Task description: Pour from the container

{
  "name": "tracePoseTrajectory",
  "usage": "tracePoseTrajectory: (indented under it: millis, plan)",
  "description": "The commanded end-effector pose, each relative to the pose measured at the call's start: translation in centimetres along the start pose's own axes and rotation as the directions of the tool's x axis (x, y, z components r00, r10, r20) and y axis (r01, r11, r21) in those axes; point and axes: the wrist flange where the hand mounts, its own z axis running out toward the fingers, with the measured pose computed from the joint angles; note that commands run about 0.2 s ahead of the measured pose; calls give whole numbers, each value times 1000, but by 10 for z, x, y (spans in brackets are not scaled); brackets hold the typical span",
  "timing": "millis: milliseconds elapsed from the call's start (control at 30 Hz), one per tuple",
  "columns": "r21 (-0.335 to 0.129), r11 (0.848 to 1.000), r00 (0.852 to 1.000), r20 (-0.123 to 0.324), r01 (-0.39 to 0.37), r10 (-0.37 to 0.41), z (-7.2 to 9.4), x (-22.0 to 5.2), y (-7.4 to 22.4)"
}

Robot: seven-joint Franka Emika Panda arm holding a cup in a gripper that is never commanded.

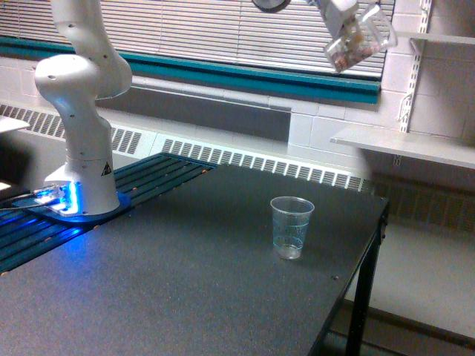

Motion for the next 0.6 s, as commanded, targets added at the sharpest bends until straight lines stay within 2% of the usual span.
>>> tracePoseTrajectory:
  millis: [33, 367, 600]
  plan:
    - [-20, 1000, 1000, 6, -17, 18, 6, -10, 19]
    - [-50, 998, 999, 38, -25, 26, 16, -36, 49]
    - [-51, 998, 996, 78, -41, 45, 26, -59, 67]
